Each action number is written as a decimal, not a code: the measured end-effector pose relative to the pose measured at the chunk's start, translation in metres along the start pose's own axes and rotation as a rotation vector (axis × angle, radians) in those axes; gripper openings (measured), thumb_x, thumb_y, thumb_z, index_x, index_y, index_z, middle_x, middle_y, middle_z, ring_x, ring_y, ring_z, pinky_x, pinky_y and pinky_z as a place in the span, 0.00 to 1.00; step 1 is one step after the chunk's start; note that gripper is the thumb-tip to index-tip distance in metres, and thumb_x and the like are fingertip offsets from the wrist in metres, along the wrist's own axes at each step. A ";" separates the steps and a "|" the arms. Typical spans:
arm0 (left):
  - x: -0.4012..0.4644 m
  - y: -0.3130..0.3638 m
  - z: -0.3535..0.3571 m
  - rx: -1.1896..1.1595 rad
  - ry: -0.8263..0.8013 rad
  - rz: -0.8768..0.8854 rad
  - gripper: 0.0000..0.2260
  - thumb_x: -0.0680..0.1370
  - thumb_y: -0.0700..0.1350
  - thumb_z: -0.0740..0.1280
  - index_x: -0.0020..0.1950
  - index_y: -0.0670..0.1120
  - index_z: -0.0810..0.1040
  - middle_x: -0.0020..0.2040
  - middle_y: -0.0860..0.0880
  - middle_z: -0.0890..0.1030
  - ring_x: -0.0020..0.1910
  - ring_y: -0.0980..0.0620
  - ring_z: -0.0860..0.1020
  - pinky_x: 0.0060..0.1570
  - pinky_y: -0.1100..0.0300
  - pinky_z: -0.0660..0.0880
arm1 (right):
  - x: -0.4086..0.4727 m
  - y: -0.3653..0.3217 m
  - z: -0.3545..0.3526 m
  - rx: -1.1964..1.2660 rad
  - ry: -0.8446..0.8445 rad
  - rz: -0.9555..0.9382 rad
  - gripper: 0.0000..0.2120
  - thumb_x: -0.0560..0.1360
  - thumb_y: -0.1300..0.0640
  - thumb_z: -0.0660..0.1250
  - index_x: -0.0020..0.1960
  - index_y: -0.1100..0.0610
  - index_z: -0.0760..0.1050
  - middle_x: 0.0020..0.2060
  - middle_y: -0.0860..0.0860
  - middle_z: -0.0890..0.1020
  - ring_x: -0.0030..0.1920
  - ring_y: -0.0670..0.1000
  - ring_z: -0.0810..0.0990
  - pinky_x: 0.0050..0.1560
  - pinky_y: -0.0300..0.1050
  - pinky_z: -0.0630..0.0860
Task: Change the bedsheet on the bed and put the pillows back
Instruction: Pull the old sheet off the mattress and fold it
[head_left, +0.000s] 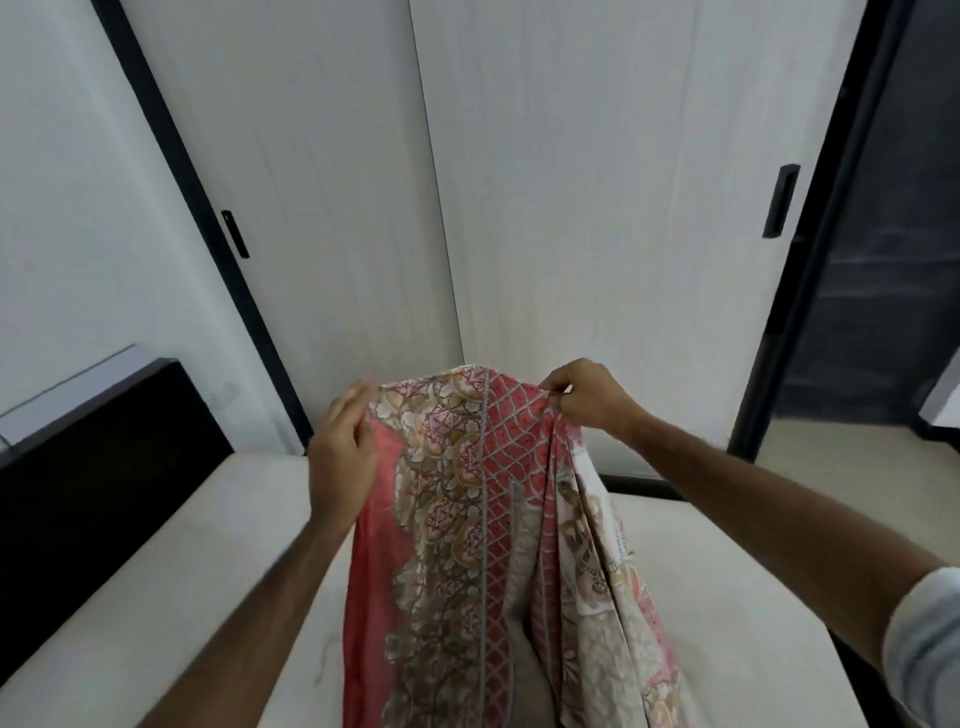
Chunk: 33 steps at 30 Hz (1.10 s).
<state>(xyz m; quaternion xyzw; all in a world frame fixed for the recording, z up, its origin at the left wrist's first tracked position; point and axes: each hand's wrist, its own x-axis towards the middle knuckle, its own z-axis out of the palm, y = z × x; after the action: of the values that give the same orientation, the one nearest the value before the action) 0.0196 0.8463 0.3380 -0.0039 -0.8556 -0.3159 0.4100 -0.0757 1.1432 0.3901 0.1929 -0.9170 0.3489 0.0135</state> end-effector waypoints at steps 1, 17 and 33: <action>-0.010 0.000 0.007 -0.022 -0.025 0.024 0.21 0.79 0.28 0.64 0.71 0.41 0.77 0.72 0.45 0.76 0.69 0.57 0.74 0.69 0.72 0.66 | 0.001 0.001 0.011 0.004 0.000 -0.004 0.08 0.75 0.61 0.70 0.53 0.59 0.86 0.47 0.53 0.87 0.44 0.47 0.81 0.46 0.36 0.76; -0.006 -0.013 0.083 -0.405 -0.890 0.100 0.36 0.79 0.30 0.65 0.81 0.56 0.58 0.75 0.54 0.70 0.73 0.61 0.69 0.74 0.59 0.67 | -0.024 -0.017 0.132 0.346 0.155 0.087 0.26 0.74 0.67 0.71 0.68 0.56 0.65 0.40 0.50 0.86 0.39 0.42 0.84 0.38 0.33 0.76; 0.007 -0.019 0.126 -0.334 -0.570 0.074 0.14 0.72 0.26 0.61 0.45 0.42 0.80 0.42 0.55 0.81 0.45 0.65 0.78 0.50 0.69 0.73 | -0.102 0.053 0.209 0.083 0.181 0.251 0.19 0.74 0.54 0.73 0.60 0.54 0.69 0.52 0.47 0.77 0.46 0.47 0.76 0.41 0.42 0.75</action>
<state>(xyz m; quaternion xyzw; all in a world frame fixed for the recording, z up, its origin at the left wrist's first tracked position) -0.0781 0.8979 0.2743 -0.1905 -0.8716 -0.4227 0.1589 0.0226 1.0798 0.1822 0.0450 -0.9138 0.4013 0.0445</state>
